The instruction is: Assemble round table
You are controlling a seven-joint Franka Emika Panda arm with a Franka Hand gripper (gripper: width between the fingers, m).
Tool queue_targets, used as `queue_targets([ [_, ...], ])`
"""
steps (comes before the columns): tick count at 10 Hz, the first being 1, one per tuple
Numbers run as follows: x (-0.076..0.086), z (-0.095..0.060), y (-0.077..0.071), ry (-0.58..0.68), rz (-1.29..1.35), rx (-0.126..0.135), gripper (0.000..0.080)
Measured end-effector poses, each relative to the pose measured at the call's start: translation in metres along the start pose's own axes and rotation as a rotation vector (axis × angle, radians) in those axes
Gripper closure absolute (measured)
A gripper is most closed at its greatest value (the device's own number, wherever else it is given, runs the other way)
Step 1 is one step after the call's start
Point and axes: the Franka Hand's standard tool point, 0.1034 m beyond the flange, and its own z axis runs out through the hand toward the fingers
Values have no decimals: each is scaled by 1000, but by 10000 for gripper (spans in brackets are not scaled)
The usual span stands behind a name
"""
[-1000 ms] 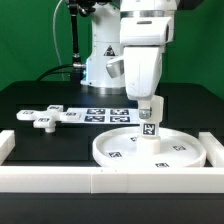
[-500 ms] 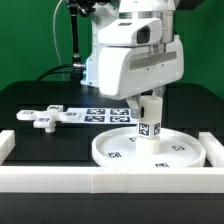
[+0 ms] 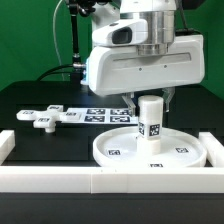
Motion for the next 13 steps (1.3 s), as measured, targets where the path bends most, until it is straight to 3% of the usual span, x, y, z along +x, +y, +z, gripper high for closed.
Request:
queue_targets([
  [4, 0, 0, 0, 1, 231, 9, 390],
  [10, -1, 1, -2, -15, 941, 68, 390],
  [13, 1, 2, -7, -63, 1264, 68, 390],
])
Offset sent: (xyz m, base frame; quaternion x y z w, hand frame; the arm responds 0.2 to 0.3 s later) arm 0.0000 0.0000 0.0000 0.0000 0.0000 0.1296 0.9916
